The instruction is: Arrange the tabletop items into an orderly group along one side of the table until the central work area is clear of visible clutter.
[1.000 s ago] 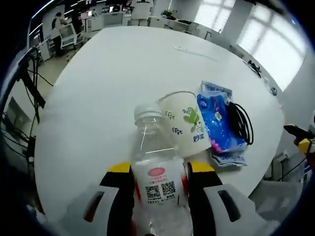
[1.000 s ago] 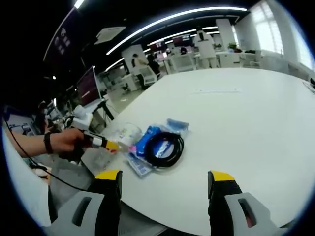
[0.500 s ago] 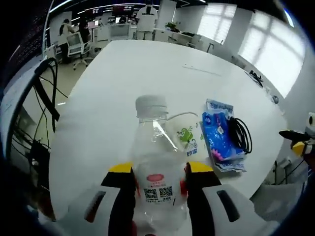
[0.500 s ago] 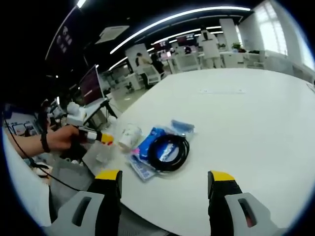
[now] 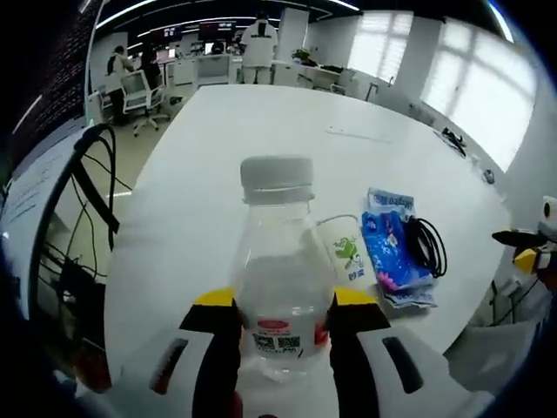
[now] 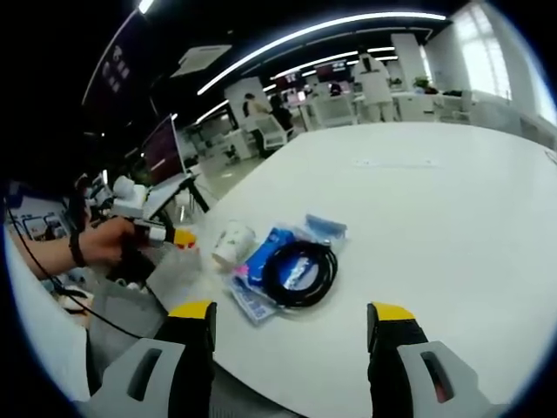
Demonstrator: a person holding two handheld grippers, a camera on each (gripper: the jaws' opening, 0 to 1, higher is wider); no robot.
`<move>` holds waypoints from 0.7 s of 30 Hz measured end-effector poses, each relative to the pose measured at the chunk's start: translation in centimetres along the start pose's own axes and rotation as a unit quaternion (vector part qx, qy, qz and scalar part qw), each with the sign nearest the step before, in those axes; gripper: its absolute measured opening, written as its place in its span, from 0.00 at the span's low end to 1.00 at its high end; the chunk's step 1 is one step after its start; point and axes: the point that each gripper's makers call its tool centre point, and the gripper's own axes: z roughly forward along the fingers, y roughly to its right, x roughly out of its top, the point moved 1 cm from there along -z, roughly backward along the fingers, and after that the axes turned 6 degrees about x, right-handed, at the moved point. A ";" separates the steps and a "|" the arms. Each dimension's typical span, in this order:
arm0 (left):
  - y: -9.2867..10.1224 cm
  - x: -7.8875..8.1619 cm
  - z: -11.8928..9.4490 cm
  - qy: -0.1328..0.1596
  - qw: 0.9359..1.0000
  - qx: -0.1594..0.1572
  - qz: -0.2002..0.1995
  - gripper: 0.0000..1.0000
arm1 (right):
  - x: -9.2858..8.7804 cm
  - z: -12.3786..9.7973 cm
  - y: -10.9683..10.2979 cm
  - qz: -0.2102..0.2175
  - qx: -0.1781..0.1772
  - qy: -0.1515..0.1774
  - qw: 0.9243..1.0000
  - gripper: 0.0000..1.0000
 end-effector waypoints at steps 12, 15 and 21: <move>-0.2 -0.1 -0.7 0.016 1.000 0.003 0.024 0.39 | -0.3 -0.3 -0.2 0.001 -0.001 0.000 1.000 0.72; 0.1 -0.5 -1.3 0.023 0.999 -0.002 0.022 0.39 | -0.3 -0.2 -0.1 0.001 -0.001 0.000 1.000 0.72; 1.1 -1.2 -2.2 0.031 0.998 -0.001 0.051 0.39 | -0.2 -0.2 -0.2 0.002 0.001 0.002 1.000 0.72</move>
